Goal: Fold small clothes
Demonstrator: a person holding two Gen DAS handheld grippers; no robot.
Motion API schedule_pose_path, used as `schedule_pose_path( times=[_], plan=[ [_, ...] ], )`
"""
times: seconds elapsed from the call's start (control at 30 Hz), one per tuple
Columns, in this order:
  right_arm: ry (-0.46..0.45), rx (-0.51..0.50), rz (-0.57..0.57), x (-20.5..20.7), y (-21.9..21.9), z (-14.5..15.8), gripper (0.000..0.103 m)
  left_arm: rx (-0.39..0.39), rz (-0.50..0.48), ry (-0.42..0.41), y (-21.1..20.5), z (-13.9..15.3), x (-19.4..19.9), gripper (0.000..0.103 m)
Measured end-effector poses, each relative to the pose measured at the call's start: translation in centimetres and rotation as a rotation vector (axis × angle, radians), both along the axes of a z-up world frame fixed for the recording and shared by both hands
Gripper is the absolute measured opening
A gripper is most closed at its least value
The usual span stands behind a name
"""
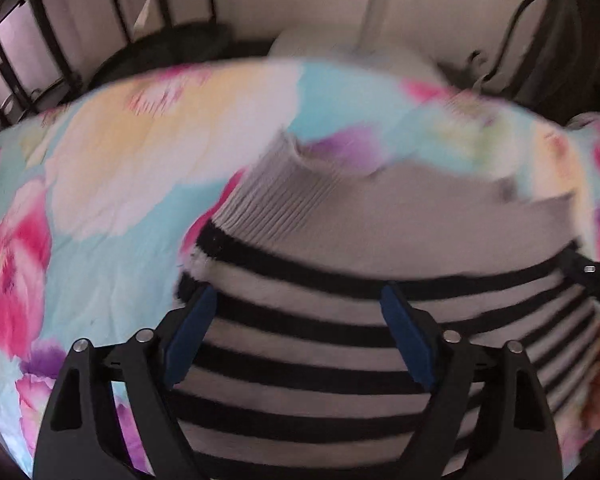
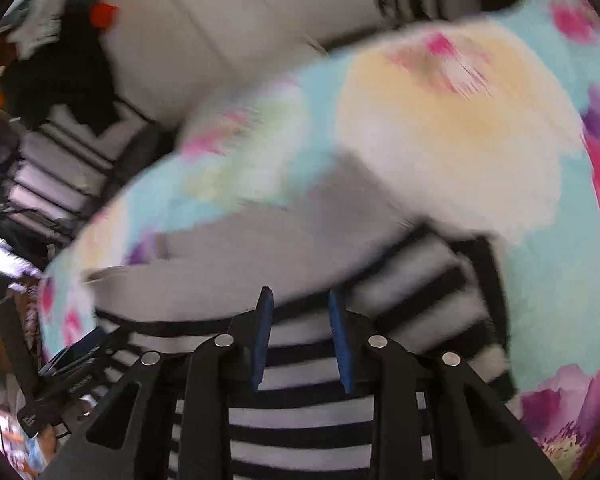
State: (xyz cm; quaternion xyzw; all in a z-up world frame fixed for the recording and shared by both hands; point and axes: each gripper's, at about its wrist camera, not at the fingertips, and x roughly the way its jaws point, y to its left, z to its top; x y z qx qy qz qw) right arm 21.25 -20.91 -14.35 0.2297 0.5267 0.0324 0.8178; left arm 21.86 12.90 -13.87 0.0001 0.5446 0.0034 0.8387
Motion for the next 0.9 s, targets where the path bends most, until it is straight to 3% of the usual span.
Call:
schedule_pose_path(
  times=[0.03, 0.1, 0.2, 0.23, 0.37, 0.43, 0.5, 0.57, 0.63, 0.73, 0.8, 0.9],
  plan=[
    [0.026, 0.011, -0.02, -0.1, -0.8, -1.0, 0.009, 0.009, -0.007, 0.0, 0.2, -0.5, 0.0, 0.077],
    [0.052, 0.055, -0.058, -0.2, -2.2, -2.5, 0.0, 0.076, -0.037, -0.029, -0.6, -0.8, -0.3, 0.078],
    [0.062, 0.068, -0.076, -0.1, -2.4, -1.8, 0.0, 0.156, -0.066, -0.05, -2.3, 0.4, -0.6, 0.078],
    [0.051, 0.055, -0.072, -0.2, -2.1, -1.2, 0.006, 0.144, -0.077, -0.06, -2.7, 1.0, -0.8, 0.078],
    [0.007, 0.064, -0.031, -0.9, -0.1, 1.3, 0.006, 0.027, -0.132, -0.1, -4.1, 3.9, -2.0, 0.078],
    [-0.01, 0.083, -0.003, -1.7, 1.2, 2.5, 0.006, 0.016, -0.154, -0.103, -5.4, 4.7, -2.7, 0.079],
    [-0.015, 0.093, 0.043, -3.0, 2.9, 3.6, 0.006, 0.049, -0.161, -0.083, -6.3, 4.0, -3.2, 0.087],
    [0.004, 0.082, 0.091, -4.4, 4.4, 4.1, 0.01, 0.099, -0.15, -0.047, -6.8, 2.3, -3.8, 0.087],
    [0.03, 0.047, 0.124, -6.1, 5.0, 3.9, 0.023, 0.147, -0.154, -0.011, -7.0, 0.9, -5.2, 0.087],
    [0.088, -0.024, 0.168, -8.0, 6.2, 2.9, 0.023, 0.238, -0.183, -0.012, -7.3, 0.3, -7.6, 0.087],
    [0.168, -0.063, 0.197, -8.6, 6.4, 0.8, 0.023, 0.258, -0.189, -0.009, -7.2, 0.1, -8.5, 0.088],
    [0.218, -0.016, 0.156, -9.1, 5.2, -1.4, 0.014, 0.28, -0.15, 0.062, -6.2, -1.9, -9.2, 0.097]
  ],
)
